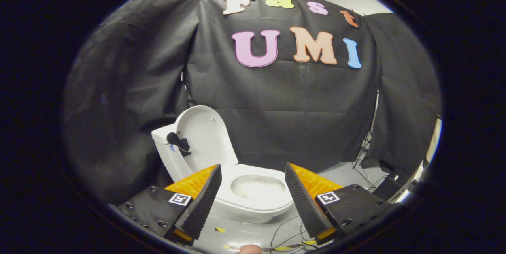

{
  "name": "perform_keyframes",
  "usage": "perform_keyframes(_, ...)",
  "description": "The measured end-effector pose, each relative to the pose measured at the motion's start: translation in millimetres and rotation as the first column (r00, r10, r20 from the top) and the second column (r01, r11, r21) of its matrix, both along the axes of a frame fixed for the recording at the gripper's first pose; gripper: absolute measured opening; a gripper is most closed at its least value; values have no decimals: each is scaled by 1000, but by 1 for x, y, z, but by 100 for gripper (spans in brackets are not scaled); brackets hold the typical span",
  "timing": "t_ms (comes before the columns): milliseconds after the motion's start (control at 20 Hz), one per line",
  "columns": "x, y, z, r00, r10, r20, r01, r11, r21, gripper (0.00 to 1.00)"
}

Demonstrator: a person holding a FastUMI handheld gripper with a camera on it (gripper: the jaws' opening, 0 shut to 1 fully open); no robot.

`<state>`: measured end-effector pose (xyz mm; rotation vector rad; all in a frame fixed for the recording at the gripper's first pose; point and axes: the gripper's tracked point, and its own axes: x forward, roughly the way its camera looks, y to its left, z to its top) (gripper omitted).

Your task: Open the toilet lid.

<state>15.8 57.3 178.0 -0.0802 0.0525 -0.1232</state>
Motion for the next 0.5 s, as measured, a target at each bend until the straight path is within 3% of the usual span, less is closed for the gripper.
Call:
perform_keyframes(300,-26,-25,-28,998,-56,24,56,998,-13,99)
perform_keyframes(500,-27,-14,-56,999,-44,-15,44,999,9,99)
